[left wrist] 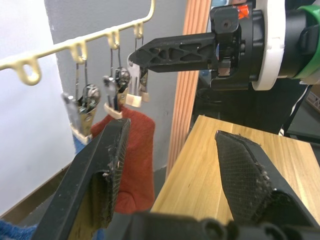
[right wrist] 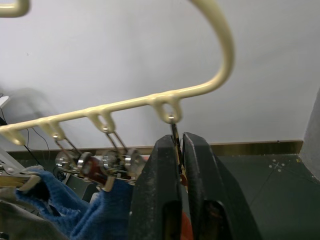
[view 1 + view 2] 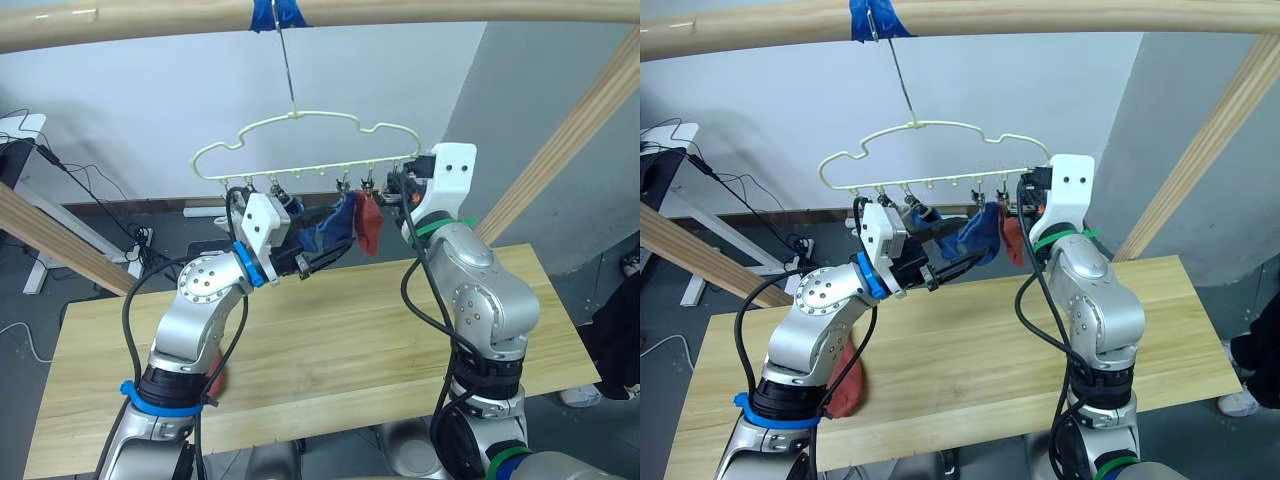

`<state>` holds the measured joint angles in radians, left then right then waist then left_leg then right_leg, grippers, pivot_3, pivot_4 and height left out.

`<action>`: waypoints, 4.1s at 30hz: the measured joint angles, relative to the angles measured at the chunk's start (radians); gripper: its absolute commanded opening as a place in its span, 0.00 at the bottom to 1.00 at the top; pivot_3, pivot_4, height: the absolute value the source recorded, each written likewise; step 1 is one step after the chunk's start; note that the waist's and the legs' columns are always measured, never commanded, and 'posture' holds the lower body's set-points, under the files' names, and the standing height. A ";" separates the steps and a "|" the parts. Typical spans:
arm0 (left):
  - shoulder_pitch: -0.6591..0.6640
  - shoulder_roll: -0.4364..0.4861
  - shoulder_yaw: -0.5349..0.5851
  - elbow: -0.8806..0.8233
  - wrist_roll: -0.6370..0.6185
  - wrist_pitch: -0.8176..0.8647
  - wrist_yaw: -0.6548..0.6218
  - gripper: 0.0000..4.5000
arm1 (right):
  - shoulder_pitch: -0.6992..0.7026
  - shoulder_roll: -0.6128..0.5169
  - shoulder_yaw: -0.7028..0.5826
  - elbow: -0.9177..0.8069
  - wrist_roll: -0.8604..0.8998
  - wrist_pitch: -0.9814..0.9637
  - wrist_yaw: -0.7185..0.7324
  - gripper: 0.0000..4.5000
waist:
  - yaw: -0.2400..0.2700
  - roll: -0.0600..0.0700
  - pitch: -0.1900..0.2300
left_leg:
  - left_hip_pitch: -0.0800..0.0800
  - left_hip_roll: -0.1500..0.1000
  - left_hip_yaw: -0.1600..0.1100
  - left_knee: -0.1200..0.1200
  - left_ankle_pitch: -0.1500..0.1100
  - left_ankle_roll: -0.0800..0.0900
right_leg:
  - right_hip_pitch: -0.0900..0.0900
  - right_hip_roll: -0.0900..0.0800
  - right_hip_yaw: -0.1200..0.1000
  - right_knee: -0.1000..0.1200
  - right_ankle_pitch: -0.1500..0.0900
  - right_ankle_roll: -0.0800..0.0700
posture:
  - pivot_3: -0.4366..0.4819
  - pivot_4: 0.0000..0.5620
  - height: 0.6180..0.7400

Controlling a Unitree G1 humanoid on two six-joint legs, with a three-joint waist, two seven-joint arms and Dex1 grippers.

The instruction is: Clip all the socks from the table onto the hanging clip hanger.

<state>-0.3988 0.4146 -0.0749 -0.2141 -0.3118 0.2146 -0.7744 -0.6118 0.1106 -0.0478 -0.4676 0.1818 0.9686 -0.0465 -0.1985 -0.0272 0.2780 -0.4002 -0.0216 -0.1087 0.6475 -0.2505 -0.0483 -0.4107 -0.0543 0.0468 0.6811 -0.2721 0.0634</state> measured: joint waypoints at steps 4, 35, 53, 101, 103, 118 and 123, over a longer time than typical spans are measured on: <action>0.075 0.000 0.001 -0.015 0.037 -0.003 0.055 0.67 | -0.002 -0.002 0.001 -0.001 0.000 0.000 0.002 0.00 | -0.003 0.000 0.000 | 0.000 0.001 0.000 0.000 0.000 0.000 | 0.000 0.000 0.000 0.000 0.000 0.000 | 0.16 0.40 1.00; 0.430 -0.238 0.550 0.194 0.034 0.306 0.808 0.99 | -0.022 -0.051 0.012 0.011 0.000 -0.001 0.050 0.00 | 0.006 -0.001 -0.001 | 0.000 0.000 0.000 0.001 0.000 0.000 | 0.000 0.000 -0.001 0.000 0.001 0.000 | 0.20 0.42 1.00; 0.567 -0.264 0.461 0.095 0.042 0.251 0.748 0.99 | -0.026 -0.061 0.026 0.012 -0.001 -0.001 0.065 0.00 | 0.002 -0.001 -0.001 | 0.000 0.002 0.001 0.000 0.000 0.000 | -0.001 0.000 0.000 0.000 0.001 0.000 | 0.17 0.42 1.00; 0.320 0.033 -0.033 0.218 0.241 -0.259 0.155 0.00 | -0.016 -0.059 0.037 0.010 -0.001 -0.001 0.065 0.00 | 0.001 0.001 -0.003 | -0.001 0.002 0.001 -0.002 0.000 0.000 | -0.002 -0.001 0.000 -0.001 0.001 -0.001 | 0.14 0.42 1.00; 0.240 0.030 -0.080 0.220 0.239 -0.335 0.078 0.00 | -0.016 -0.060 0.037 0.008 -0.001 -0.001 0.065 0.00 | -0.003 0.001 -0.003 | -0.001 0.002 0.002 -0.002 0.000 0.000 | -0.002 -0.001 0.001 -0.001 0.001 -0.001 | 0.13 0.42 1.00; -0.010 -0.221 -0.173 0.424 0.295 -0.415 0.148 0.00 | -0.017 -0.061 0.036 -0.002 -0.001 -0.001 0.064 0.00 | -0.030 0.001 -0.003 | 0.000 0.000 0.001 -0.001 0.001 0.001 | -0.001 0.000 0.000 -0.001 0.002 0.000 | 0.10 0.41 1.00; -0.002 -0.233 -0.135 0.448 0.273 -0.396 0.174 0.00 | -0.018 -0.067 0.036 -0.002 -0.001 -0.001 0.064 0.00 | -0.039 0.001 -0.003 | -0.001 0.000 0.001 -0.001 0.001 0.001 | -0.001 0.000 0.000 -0.001 0.002 0.000 | 0.10 0.41 1.00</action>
<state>-0.4011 0.1814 -0.2100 0.2339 -0.0388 -0.1814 -0.6006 -0.6300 0.0435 -0.0118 -0.4700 0.1806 0.9673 0.0172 -0.2377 -0.0263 0.2752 -0.4007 -0.0219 -0.1078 0.6466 -0.2498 -0.0474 -0.4114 -0.0545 0.0472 0.6801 -0.2704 0.0638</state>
